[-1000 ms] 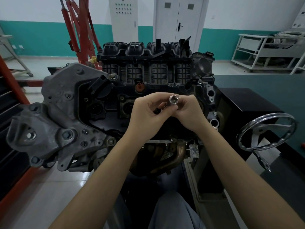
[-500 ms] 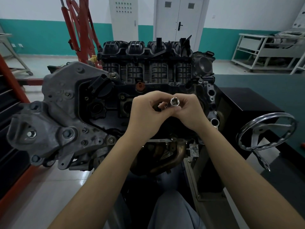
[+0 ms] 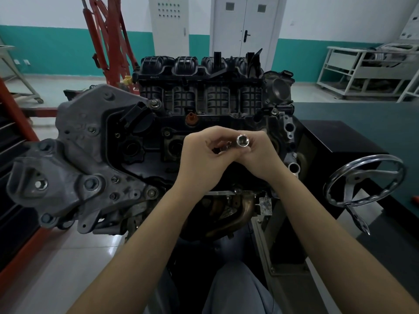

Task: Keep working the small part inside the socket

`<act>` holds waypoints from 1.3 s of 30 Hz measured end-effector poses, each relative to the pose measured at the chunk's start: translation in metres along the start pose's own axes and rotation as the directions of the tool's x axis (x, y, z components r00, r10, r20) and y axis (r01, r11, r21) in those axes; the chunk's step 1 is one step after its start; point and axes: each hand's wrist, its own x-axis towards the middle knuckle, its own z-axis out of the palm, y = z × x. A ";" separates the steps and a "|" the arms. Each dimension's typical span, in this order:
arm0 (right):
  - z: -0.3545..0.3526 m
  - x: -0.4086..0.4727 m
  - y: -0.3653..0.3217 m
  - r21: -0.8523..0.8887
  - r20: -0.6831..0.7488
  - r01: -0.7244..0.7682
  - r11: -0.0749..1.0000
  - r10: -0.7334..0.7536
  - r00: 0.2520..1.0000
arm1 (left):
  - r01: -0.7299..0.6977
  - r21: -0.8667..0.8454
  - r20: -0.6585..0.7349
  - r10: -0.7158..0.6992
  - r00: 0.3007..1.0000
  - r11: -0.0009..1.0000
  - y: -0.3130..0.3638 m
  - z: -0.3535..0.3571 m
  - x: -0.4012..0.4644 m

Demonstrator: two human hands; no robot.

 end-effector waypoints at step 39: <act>0.000 0.000 -0.001 0.001 -0.009 0.021 1.000 -0.021 1.000 | -0.013 0.032 0.021 0.013 1.000 0.999 0.000 -0.004 0.001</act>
